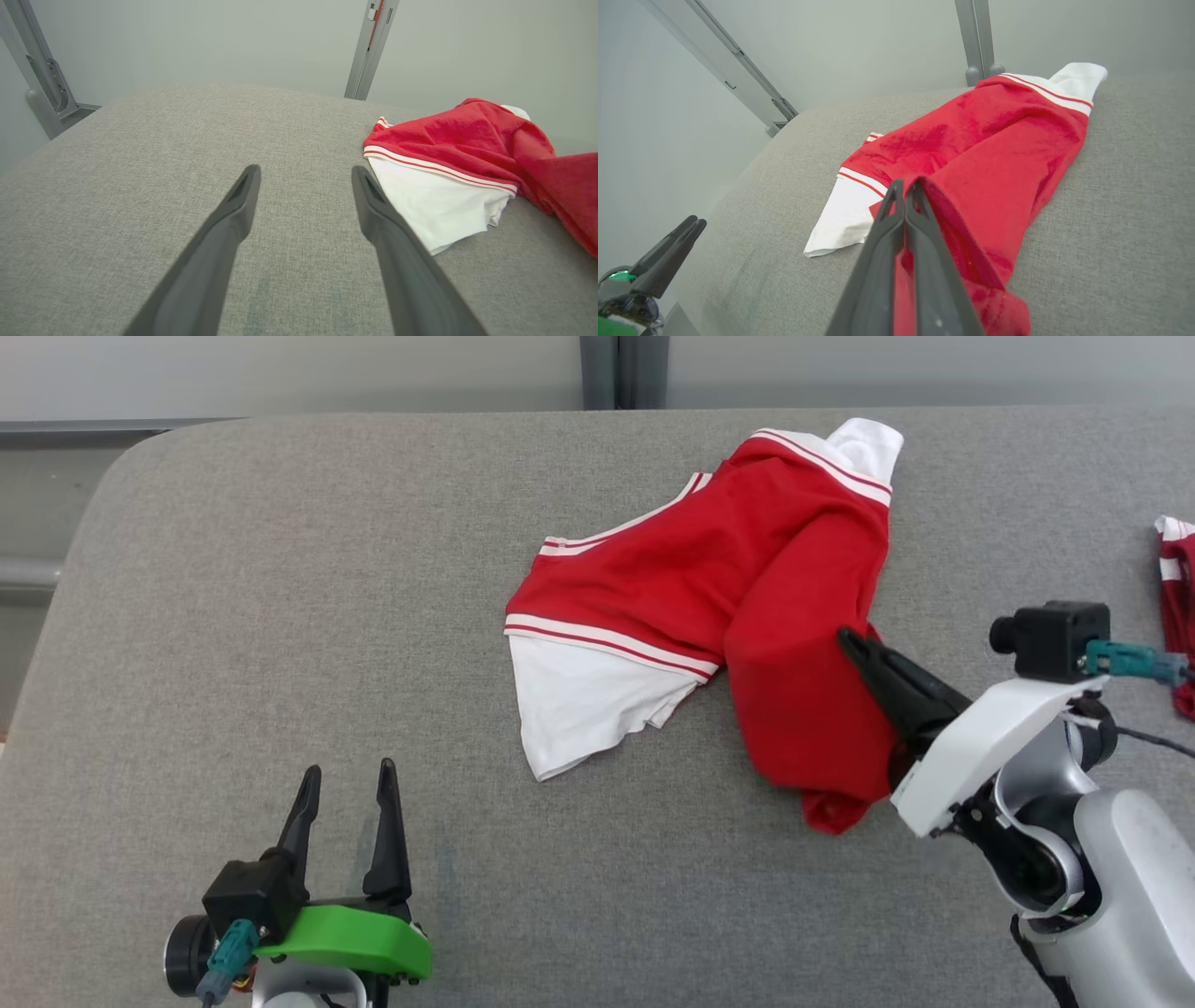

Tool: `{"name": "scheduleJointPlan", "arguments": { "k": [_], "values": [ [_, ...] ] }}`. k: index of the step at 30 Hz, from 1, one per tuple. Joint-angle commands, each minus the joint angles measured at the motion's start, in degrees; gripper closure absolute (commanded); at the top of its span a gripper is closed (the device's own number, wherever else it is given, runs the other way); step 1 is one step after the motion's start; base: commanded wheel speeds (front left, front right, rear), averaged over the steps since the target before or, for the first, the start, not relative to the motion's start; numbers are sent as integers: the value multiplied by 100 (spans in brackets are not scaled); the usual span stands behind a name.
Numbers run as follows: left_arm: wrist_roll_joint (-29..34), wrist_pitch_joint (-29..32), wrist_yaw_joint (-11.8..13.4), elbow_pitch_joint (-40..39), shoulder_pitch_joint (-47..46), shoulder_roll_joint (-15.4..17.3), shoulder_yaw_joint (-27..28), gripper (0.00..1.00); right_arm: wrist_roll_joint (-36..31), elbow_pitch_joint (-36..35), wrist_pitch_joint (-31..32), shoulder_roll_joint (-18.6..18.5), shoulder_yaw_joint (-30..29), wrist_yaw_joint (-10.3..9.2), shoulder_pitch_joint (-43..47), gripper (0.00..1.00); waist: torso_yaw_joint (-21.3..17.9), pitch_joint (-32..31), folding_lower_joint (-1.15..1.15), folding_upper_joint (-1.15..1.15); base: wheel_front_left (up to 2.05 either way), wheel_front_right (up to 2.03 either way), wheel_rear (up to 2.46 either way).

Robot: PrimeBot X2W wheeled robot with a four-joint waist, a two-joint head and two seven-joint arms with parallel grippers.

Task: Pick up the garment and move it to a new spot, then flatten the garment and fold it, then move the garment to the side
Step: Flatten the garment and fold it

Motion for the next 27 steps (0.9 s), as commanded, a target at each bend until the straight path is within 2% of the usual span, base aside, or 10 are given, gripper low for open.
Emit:
{"name": "scheduleJointPlan", "arguments": {
  "k": [1,7,16,20,21,22,23,27],
  "values": [
    [7,-17,4,-15,-76,15,22,0,-86,-17,13,-53,-67,2,-162,100,19,31,0,0,0,0,0],
    [8,-17,-42,-26,-207,4,-31,0,-280,705,31,-99,-549,2,-1004,100,128,222,0,0,0,0,0],
    [-1,-17,-89,28,-465,-19,-145,0,-1143,3388,-394,-309,-1684,2,-2535,100,543,670,0,0,0,0,0],
    [-24,-17,-88,38,-536,-28,-155,0,-1533,4390,-904,-367,-2089,2,-2954,100,661,806,0,0,0,0,0],
    [-24,-17,-86,38,-549,-32,-149,0,-1595,4599,-1077,-347,-2141,2,-3045,62,676,829,0,0,0,0,0],
    [-26,-17,-86,39,-554,-33,-144,0,-1636,4744,-1216,-323,-2148,2,-3108,5,681,841,0,0,0,0,0],
    [-24,-17,-85,44,-561,-33,-133,0,-1701,4946,-1357,-339,-2190,2,-3162,0,680,853,0,0,0,0,0],
    [6,-17,-56,52,-544,-36,-73,0,-1857,5361,-1746,-406,-2026,2,-3336,0,575,824,0,0,0,0,0]
  ]
}}
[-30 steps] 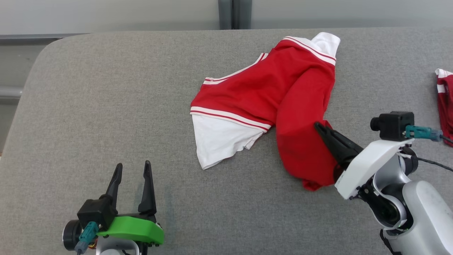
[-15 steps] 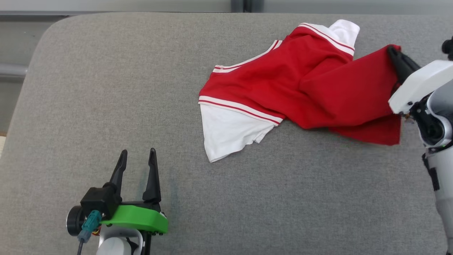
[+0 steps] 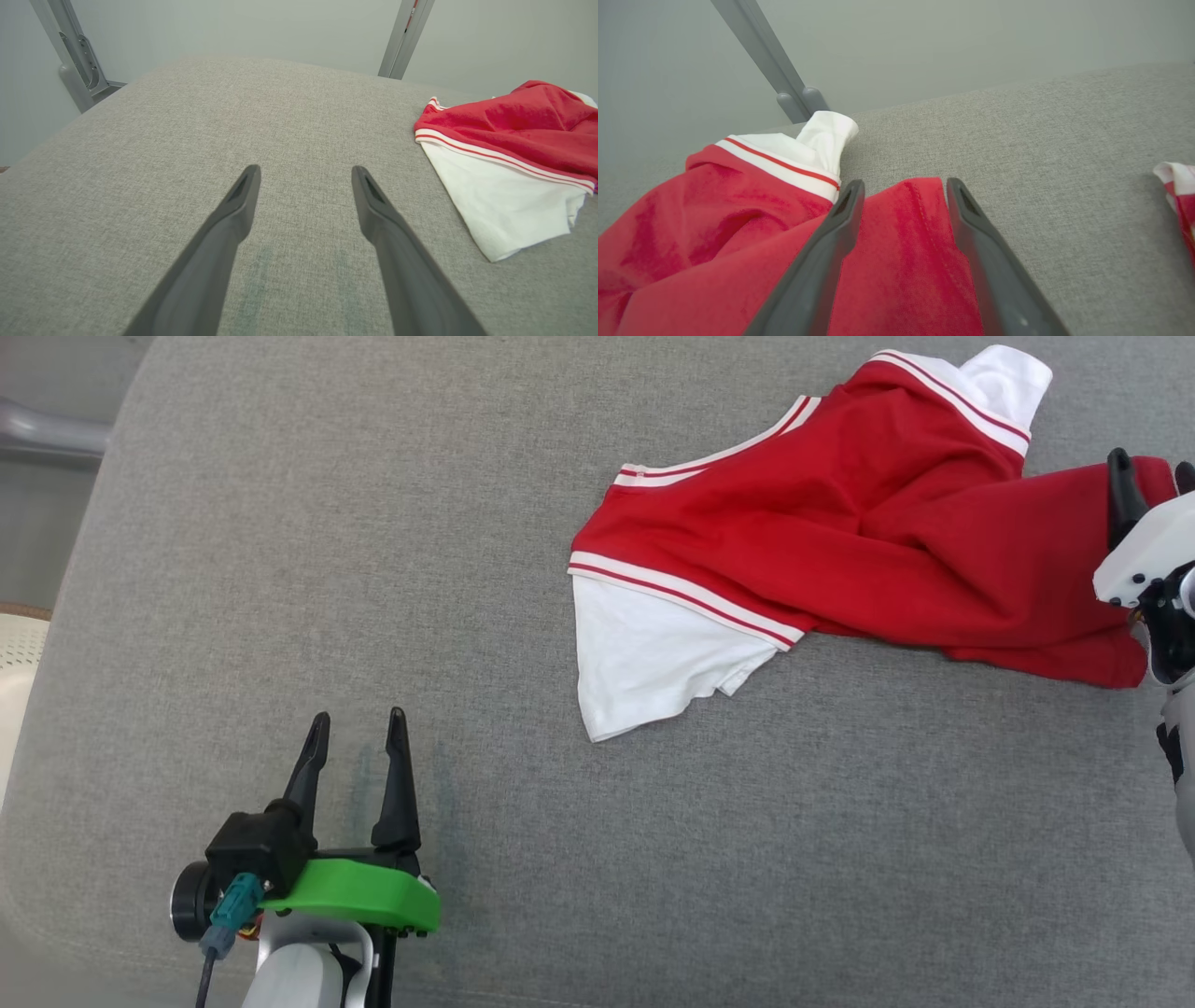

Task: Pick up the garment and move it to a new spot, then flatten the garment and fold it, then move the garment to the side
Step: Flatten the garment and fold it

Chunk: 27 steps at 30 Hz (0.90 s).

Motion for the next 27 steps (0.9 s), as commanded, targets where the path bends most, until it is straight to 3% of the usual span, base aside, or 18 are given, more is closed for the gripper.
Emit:
{"name": "scheduleJointPlan", "arguments": {
  "k": [1,5,10,17,27],
  "values": [
    [38,-17,16,-4,-57,6,17,0,40,65,-125,-77,47,2,-113,0,-90,-45,0,0,0,0,0],
    [80,-17,16,-9,16,6,64,0,260,35,-463,-200,318,2,-1,0,-275,-191,0,0,0,0,0],
    [115,-17,9,-33,147,38,163,0,850,-499,-707,-375,766,2,593,0,-567,-383,0,0,0,0,0],
    [178,-17,-20,-64,209,90,185,0,1382,-1008,-626,-245,1106,2,1579,0,-832,-425,0,0,0,0,0],
    [213,23,-29,-71,19,158,84,0,1622,-86,-865,110,718,2,1177,0,-543,-139,0,0,0,0,0]
  ]
}}
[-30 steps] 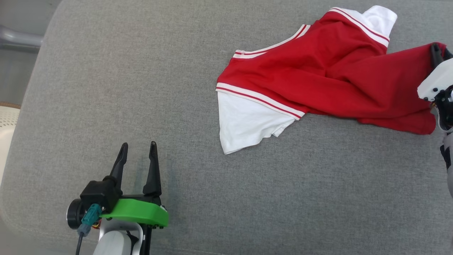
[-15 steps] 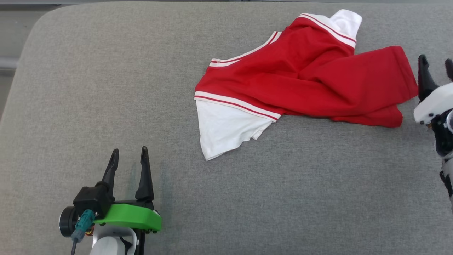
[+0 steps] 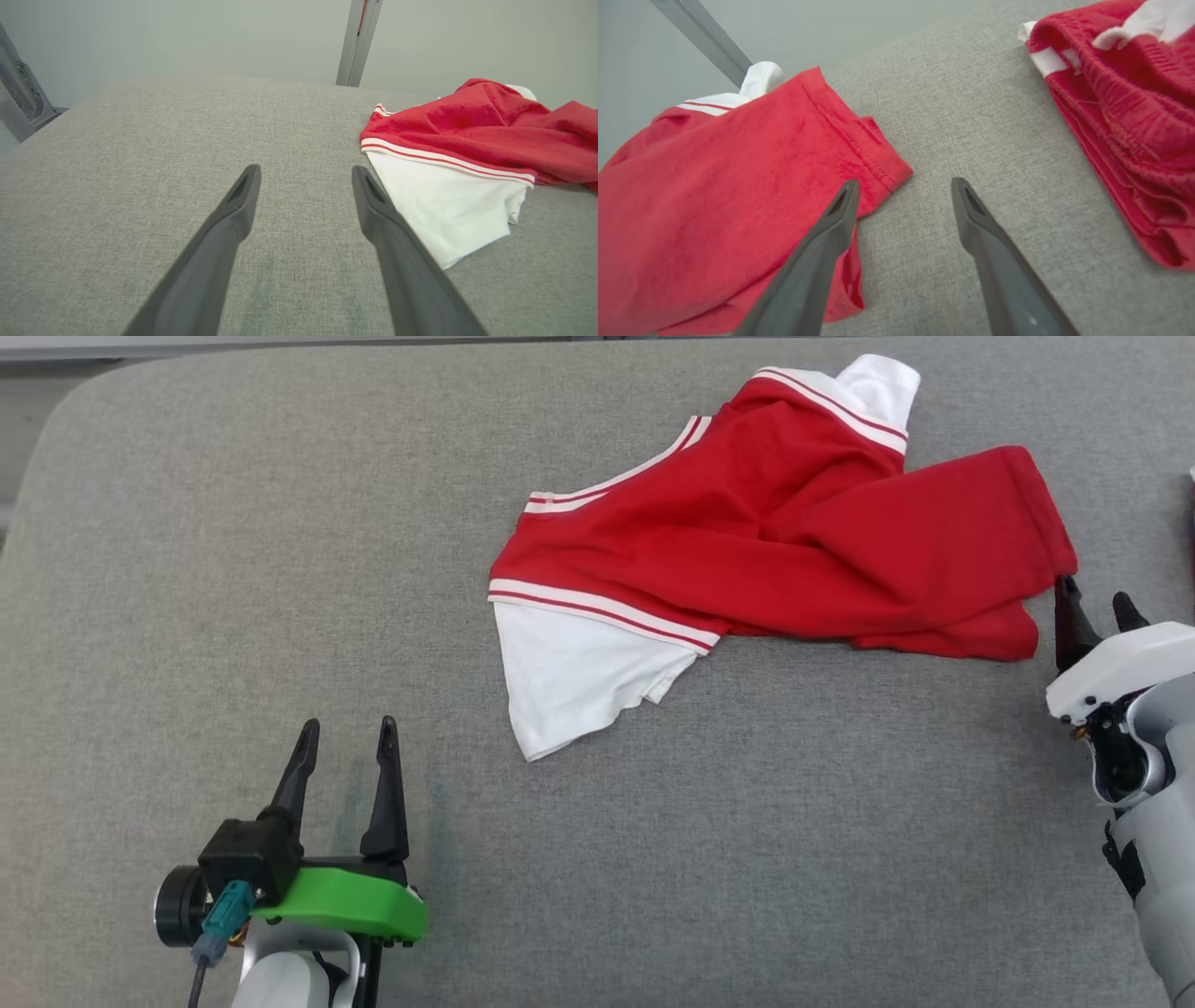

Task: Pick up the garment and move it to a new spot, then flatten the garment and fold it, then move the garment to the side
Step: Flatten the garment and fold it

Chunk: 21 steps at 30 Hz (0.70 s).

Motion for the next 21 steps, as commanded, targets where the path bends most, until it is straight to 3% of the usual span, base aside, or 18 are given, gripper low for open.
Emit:
{"name": "scheduleJointPlan", "arguments": {
  "k": [1,7,8,9,10,11,12,17,21],
  "values": [
    [20,3,16,-15,-72,49,13,0,29,163,-82,42,-73,2,-138,0,196,141,0,0,0,0,0],
    [1,26,43,-61,-45,109,-1,0,204,887,-81,139,-239,2,-611,0,384,260,0,0,0,0,0],
    [-2,26,47,-64,-42,111,-8,0,226,991,-115,137,-234,2,-676,4,396,263,0,0,0,0,0],
    [-4,27,55,-65,-38,113,-11,0,236,1064,-131,144,-227,2,-715,36,401,262,0,0,0,0,0],
    [-6,28,66,-64,-28,118,-14,0,240,1136,-160,163,-199,2,-754,60,399,254,0,0,0,0,0],
    [-9,28,69,-64,-13,124,-12,0,248,1155,-201,181,-158,2,-787,73,389,241,0,0,0,0,0],
    [-17,28,84,-65,9,125,-13,0,254,1148,-235,203,-84,2,-811,100,368,219,0,0,0,0,0],
    [-59,27,100,-55,107,122,-32,0,284,762,-460,164,378,2,-623,100,187,77,0,0,0,0,0],
    [-107,19,112,-64,176,116,-35,0,405,64,-607,132,784,2,-238,100,-31,-52,0,0,0,0,0]
  ]
}}
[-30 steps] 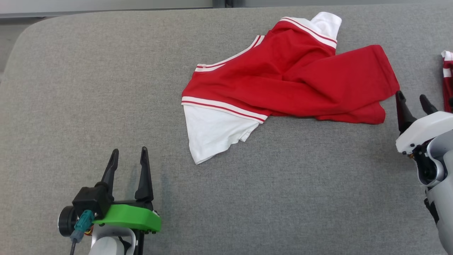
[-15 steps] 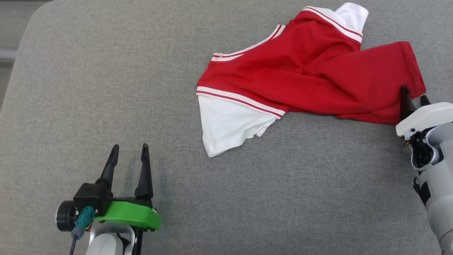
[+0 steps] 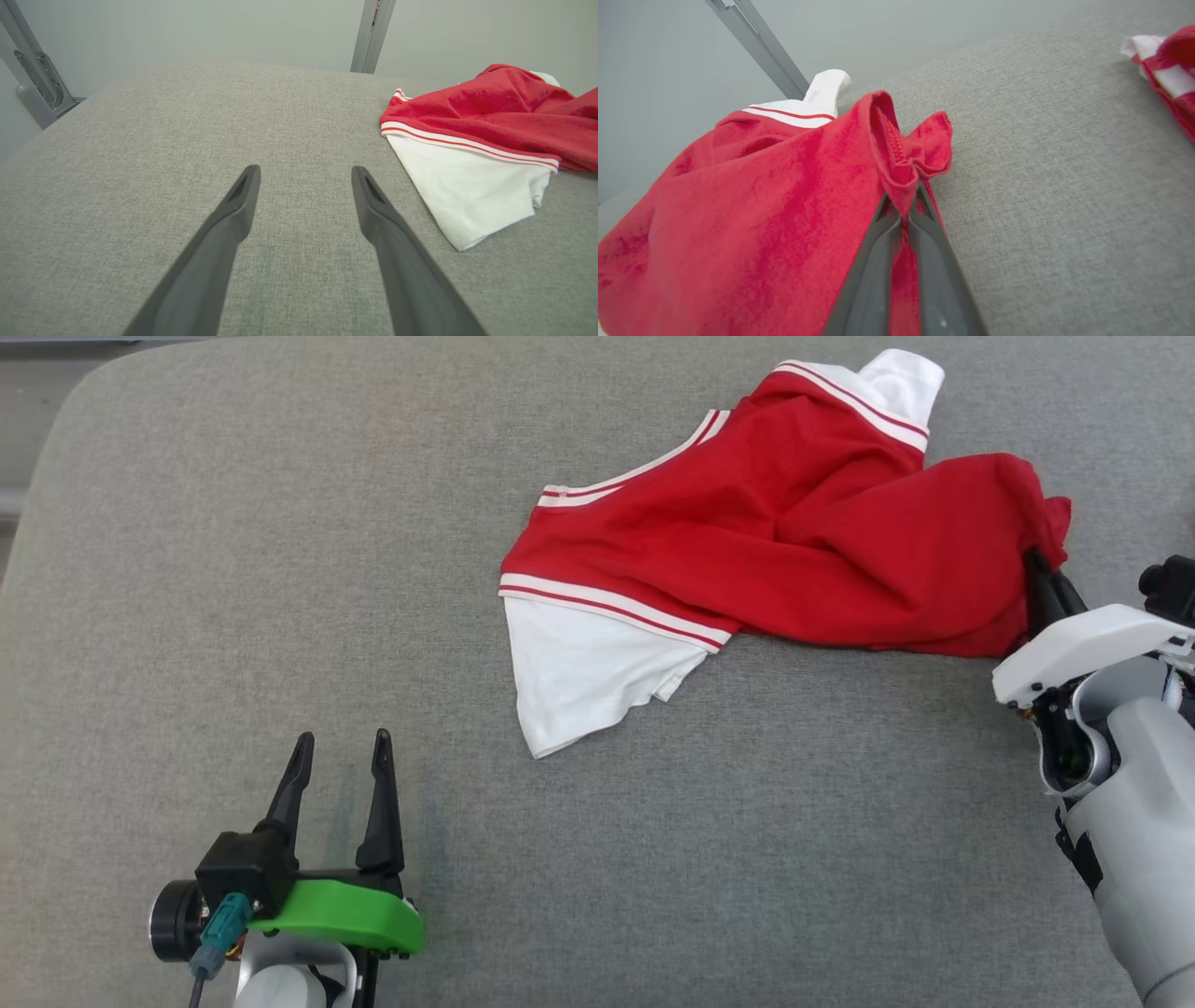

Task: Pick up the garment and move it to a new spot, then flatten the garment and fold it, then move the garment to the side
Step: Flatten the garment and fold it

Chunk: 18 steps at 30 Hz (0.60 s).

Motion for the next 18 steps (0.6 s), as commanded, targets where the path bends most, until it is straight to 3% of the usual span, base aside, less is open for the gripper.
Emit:
{"name": "scheduleJointPlan", "arguments": {
  "k": [1,5,11,18],
  "values": [
    [-85,-6,17,-15,82,39,13,0,68,-282,-35,-39,116,2,223,100,-233,-153,0,0,0,0,0],
    [-67,-13,45,-43,137,63,31,0,259,-1420,96,-109,389,2,904,100,-513,-240,0,0,0,0,0],
    [-105,-21,79,-99,161,97,60,0,530,-3280,739,86,611,2,2159,100,-869,-308,0,0,0,0,0],
    [-126,10,109,-144,130,128,57,0,410,-4273,1301,731,755,2,3285,100,-1053,-358,0,0,0,0,0]
  ]
}}
